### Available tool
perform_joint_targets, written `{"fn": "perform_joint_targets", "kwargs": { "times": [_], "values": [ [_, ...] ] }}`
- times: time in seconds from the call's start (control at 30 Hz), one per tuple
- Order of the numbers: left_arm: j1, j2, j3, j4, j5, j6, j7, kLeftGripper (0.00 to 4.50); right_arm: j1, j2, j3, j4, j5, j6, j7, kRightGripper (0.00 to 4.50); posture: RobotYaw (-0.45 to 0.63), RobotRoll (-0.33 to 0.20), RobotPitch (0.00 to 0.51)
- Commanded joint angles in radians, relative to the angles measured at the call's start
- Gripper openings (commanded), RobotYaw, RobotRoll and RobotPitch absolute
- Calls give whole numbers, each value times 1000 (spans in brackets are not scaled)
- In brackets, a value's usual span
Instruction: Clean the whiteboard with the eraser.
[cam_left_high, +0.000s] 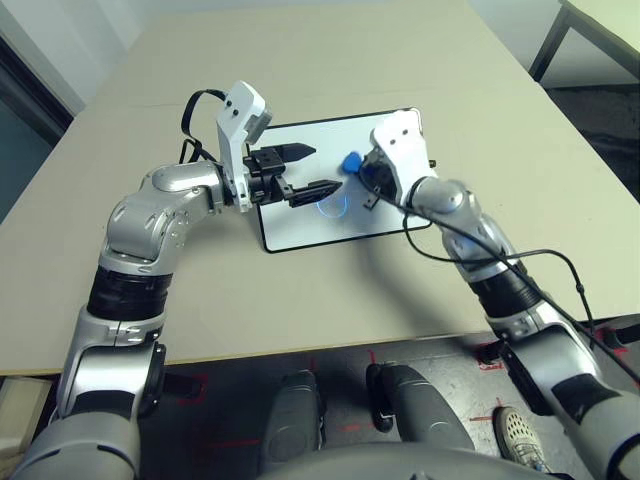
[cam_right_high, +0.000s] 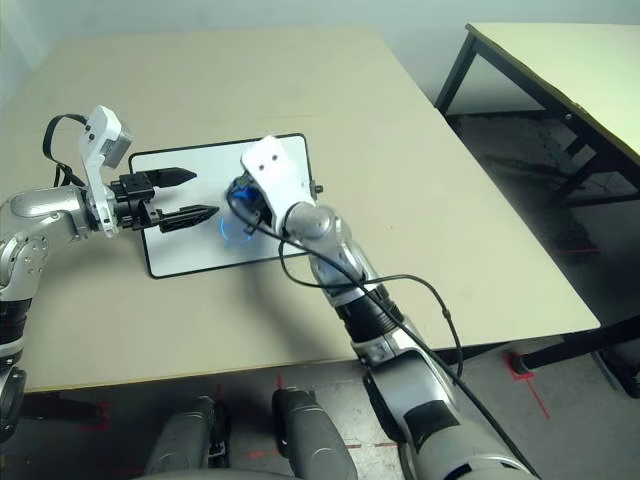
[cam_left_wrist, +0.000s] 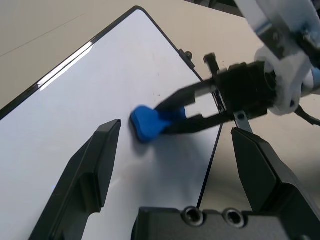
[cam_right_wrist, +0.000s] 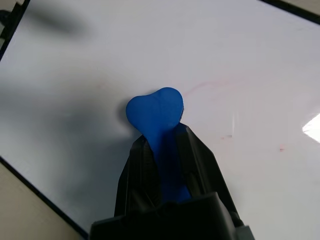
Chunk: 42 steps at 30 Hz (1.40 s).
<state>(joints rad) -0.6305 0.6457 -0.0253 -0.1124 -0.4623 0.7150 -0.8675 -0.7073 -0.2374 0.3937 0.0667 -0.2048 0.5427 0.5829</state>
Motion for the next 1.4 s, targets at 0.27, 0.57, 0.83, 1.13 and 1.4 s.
{"fn": "perform_joint_targets", "kwargs": {
  "times": [0.27,0.57,0.83,1.13,1.4],
  "values": [
    [4,-2,-16,-8,8,6,-1,4500,-106,30,-124,116,-7,-62,-182,617,20,0,141],
    [-1,-2,-16,-1,10,2,-4,4500,-35,20,-19,69,8,-23,-48,617,17,0,138],
    [-7,-1,-18,-1,10,7,-4,4500,31,-23,31,15,-16,39,30,617,15,0,139],
    [-19,-3,-24,-6,7,17,-1,4500,-79,-31,-132,142,-34,9,-187,617,13,0,139],
    [-20,-1,-24,-17,3,26,1,4500,-64,-46,-160,142,-28,34,-233,617,14,0,138]
  ]
}}
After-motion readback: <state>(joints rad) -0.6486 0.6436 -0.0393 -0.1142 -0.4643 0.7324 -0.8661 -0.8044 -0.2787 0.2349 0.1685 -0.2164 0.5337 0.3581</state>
